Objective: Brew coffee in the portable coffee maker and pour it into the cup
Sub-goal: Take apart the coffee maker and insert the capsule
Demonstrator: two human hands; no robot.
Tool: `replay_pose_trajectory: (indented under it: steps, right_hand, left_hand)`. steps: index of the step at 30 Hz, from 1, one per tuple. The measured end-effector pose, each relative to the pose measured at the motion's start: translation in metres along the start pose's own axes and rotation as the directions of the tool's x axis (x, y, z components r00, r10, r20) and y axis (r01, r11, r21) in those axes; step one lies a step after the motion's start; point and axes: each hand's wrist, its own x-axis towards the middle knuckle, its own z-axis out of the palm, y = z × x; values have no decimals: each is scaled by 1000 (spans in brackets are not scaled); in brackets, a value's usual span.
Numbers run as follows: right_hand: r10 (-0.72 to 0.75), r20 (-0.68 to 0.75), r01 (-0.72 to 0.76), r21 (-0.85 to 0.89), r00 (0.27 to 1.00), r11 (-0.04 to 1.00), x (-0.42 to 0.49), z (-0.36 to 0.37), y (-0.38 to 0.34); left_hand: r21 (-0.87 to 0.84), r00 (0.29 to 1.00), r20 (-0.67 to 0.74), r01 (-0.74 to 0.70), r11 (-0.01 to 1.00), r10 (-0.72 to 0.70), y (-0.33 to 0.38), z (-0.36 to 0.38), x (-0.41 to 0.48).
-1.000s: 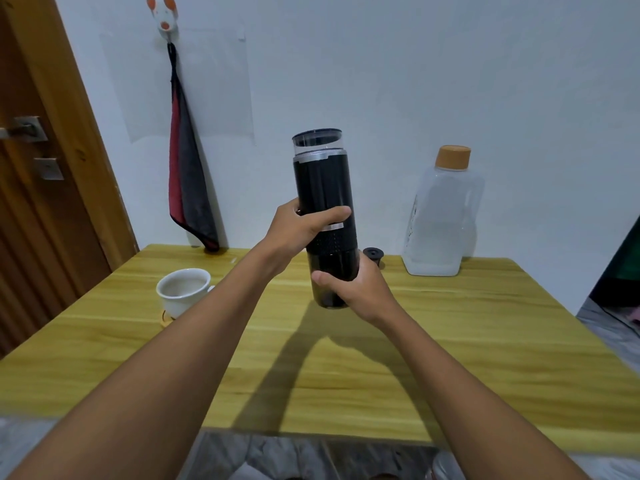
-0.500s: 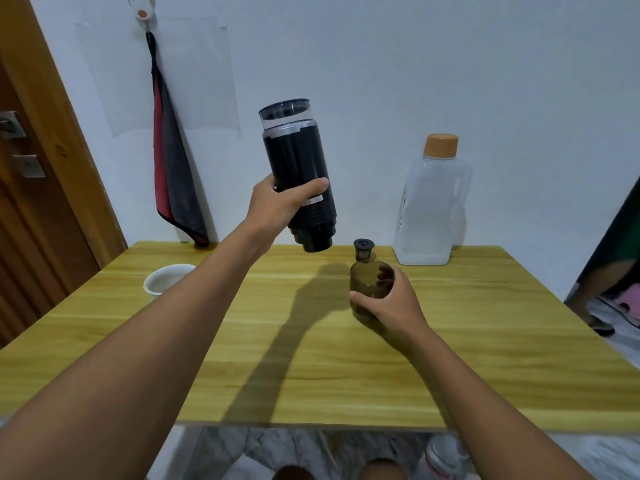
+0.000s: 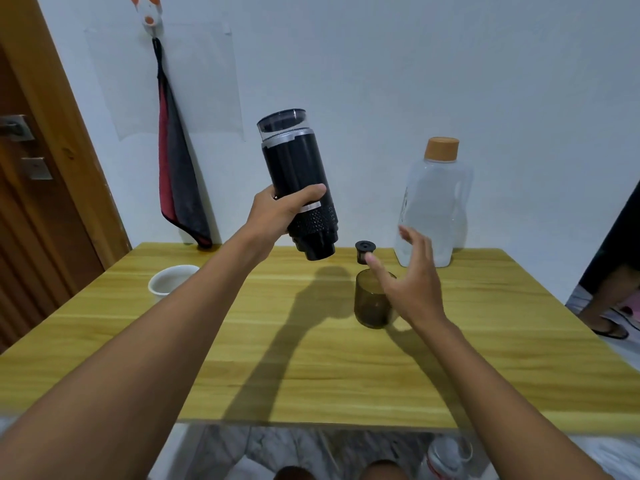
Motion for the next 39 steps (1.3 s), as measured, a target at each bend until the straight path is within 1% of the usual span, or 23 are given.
replay_pose_trajectory:
  steps: [1, 2, 3, 4, 5, 6, 9, 11, 13, 15, 16, 17, 19, 22, 24, 26, 28, 29, 30, 33, 35, 37, 39]
  right_hand:
    - [-5, 89, -4, 108, 996, 994, 5, 1, -15]
    - [15, 229, -72, 242, 973, 967, 9, 4, -29]
    - [35, 378, -175, 343, 925, 923, 11, 9, -41]
    - [41, 488, -264, 399, 872, 878, 12, 14, -51]
    - [35, 544, -317, 435, 838, 843, 12, 19, -57]
    - [26, 559, -349, 479, 829, 805, 12, 24, -61]
    - [53, 500, -387, 596, 865, 703, 9, 32, -66]
    - [63, 438, -356, 628, 897, 692, 7, 40, -66]
    - [75, 345, -276, 583, 936, 764, 4, 48, -67]
    - [39, 171, -112, 446, 984, 888, -1, 58, -71]
    - [2, 86, -34, 371, 996, 928, -3, 63, -73]
    - [-35, 29, 24, 320, 999, 947, -5, 67, -74]
    - [-87, -21, 90, 325, 996, 942, -8, 71, -75]
    - [-71, -14, 70, 462, 997, 884, -6, 64, -74]
    - [-16, 46, -10, 509, 999, 861, -3, 58, -69]
    - [71, 228, -176, 482, 971, 858, 6, 50, -67]
    - [134, 469, -344, 398, 873, 850, 14, 43, -67]
    - [125, 537, -373, 382, 834, 845, 15, 43, -68]
    - [111, 539, -362, 386, 835, 848, 15, 44, -68]
    - [92, 324, -239, 451, 942, 860, 4, 57, -72]
    - [78, 236, -197, 536, 969, 821, -4, 62, -74]
    - [111, 230, -235, 635, 967, 736, -3, 60, -72]
    - [114, 269, -269, 658, 957, 703, 1, 54, -69]
  left_hand:
    - [-24, 1000, 23, 14, 1000, -14, 1, 0, -1]
    - [-48, 999, 47, 29, 998, -27, 2, 1, -2]
    - [-70, 997, 73, 45, 997, -40, 3, 1, -4]
    - [-88, 994, 96, 59, 994, -50, 3, 1, -6]
    - [-102, 992, 116, 70, 992, -58, 3, 1, -7]
    - [-112, 990, 127, 76, 991, -62, 3, 1, -8]
    - [-134, 993, 109, 62, 989, -48, 6, -1, -11]
    - [-143, 997, 69, 43, 989, -33, 6, -1, -12]
    - [-154, 999, 10, 33, 987, -32, 5, 2, -13]
    - [-154, 998, -59, 20, 988, -30, 2, 6, -13]
    - [-159, 996, -82, 15, 987, -29, 1, 7, -12]
    - [-176, 995, -97, 19, 984, -37, 0, 8, -12]
    - [-220, 991, -114, 43, 975, -69, 0, 6, -12]
    - [-206, 989, -112, 73, 976, -98, -2, -1, -11]
    - [-188, 991, -92, 74, 979, -93, -4, -5, -12]
    - [-182, 994, -79, 66, 981, -81, -5, -7, -13]
    - [-177, 995, -81, 51, 983, -66, -5, -7, -13]
    - [-173, 994, -87, 47, 984, -62, -5, -7, -13]
    - [-170, 994, -97, 43, 984, -60, -5, -6, -12]
    - [-206, 991, -118, 40, 978, -65, -4, -2, -10]
    - [-220, 990, -118, 44, 975, -71, -3, -2, -9]
    - [-226, 993, -97, 51, 973, -74, -3, -2, -9]
    - [-225, 995, -61, 59, 973, -75, -4, -3, -11]
